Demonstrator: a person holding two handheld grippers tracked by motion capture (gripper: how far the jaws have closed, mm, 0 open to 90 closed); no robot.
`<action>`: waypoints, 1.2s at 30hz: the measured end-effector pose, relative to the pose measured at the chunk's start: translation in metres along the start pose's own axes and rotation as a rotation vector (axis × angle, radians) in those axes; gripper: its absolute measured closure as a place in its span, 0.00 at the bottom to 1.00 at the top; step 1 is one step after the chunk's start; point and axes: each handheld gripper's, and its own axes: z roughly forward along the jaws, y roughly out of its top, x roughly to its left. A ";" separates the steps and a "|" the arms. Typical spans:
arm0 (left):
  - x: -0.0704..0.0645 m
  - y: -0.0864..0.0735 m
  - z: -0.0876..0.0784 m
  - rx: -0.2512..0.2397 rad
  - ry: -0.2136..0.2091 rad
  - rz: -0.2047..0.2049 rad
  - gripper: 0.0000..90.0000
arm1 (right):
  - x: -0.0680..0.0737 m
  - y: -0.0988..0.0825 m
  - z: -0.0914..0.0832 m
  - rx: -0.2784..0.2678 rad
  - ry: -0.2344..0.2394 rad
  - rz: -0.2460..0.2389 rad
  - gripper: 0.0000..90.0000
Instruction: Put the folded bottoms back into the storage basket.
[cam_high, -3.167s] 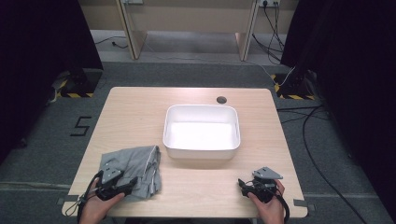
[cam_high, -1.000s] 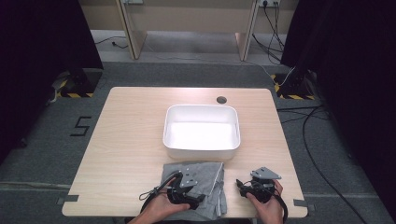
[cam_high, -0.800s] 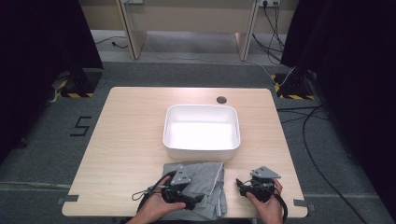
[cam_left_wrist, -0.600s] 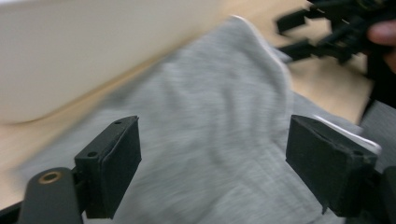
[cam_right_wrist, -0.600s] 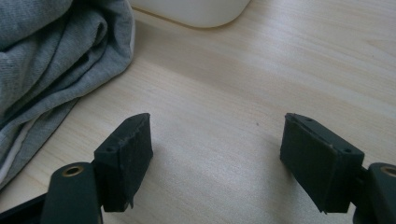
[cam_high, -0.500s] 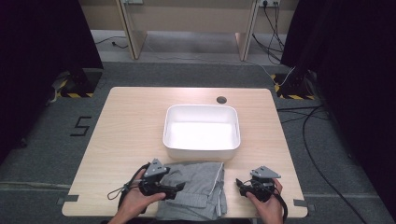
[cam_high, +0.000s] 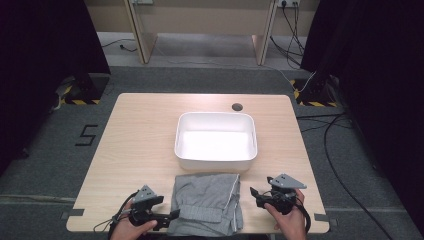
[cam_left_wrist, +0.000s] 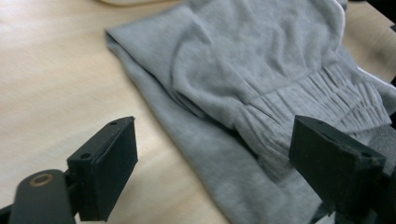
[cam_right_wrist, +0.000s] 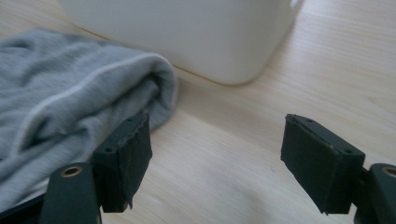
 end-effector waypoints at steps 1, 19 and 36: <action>0.000 0.000 0.000 0.000 0.000 0.000 0.16 | 0.000 0.000 0.000 0.000 0.000 0.000 0.28; -0.036 -0.017 0.025 0.008 0.021 0.084 0.15 | 0.027 0.031 0.030 0.012 0.119 -0.078 0.28; -0.009 -0.012 0.018 0.008 -0.048 0.132 0.77 | 0.030 0.035 0.030 0.017 0.135 -0.079 0.28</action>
